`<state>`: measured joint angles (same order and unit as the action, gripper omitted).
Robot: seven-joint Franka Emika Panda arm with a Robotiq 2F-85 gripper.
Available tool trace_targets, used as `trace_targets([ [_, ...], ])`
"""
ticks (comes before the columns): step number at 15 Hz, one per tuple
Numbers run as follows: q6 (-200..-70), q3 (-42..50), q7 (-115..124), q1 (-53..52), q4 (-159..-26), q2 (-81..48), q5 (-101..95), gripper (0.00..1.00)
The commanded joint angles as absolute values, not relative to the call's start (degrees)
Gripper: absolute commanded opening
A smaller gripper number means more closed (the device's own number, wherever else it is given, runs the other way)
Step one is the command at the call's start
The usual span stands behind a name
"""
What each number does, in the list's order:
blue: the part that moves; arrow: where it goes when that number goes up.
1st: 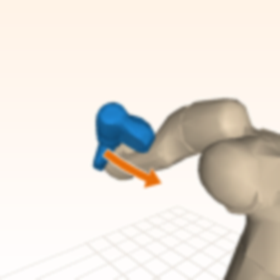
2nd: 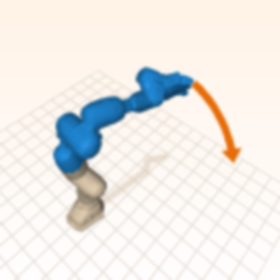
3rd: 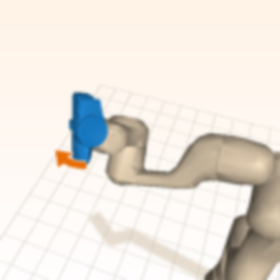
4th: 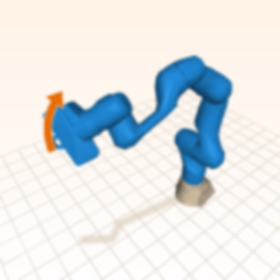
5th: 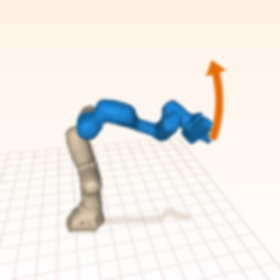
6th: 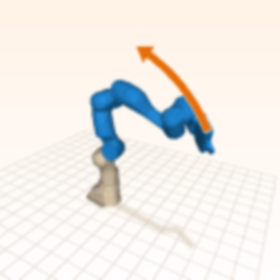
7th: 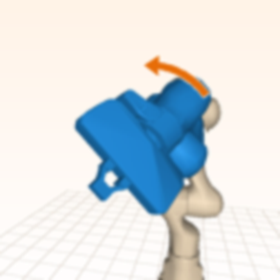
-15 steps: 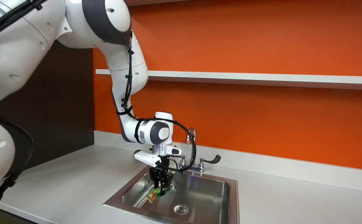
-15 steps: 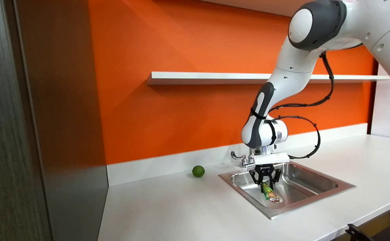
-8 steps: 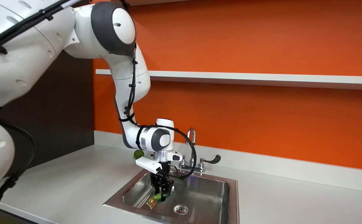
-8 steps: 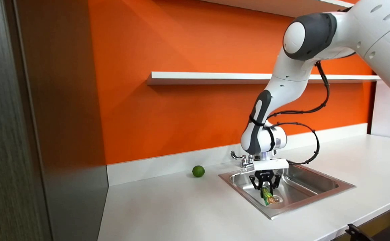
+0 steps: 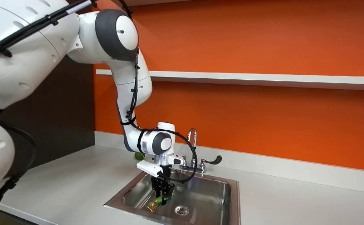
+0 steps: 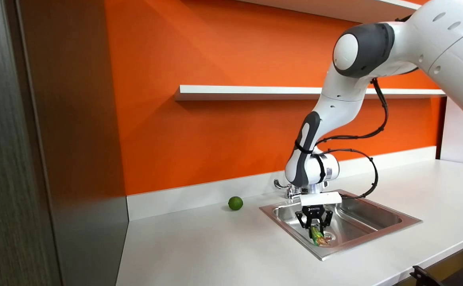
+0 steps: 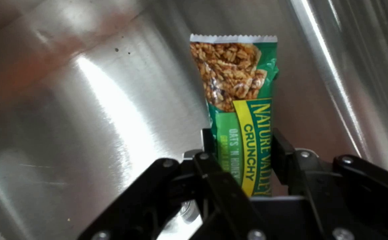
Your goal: Move the green bar to the sink
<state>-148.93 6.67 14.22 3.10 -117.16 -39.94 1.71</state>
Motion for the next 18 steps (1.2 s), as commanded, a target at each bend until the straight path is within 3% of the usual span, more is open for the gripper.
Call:
trace_targets([
  [1,-149.14,5.89,12.07,4.12,-116.00,-40.80,3.21,0.18],
  [7,-149.10,5.99,12.19,4.06,-116.03,-41.13,3.23,0.18],
  [8,-149.06,6.05,12.25,4.00,-116.14,-40.99,3.19,0.62],
  [9,-149.15,6.14,12.20,3.95,-116.24,-40.87,3.07,0.70],
  [13,-149.23,6.54,12.38,3.90,-117.19,-39.30,2.97,0.99],
  [18,-149.35,7.55,12.54,3.83,-118.85,-35.93,2.62,1.00],
])
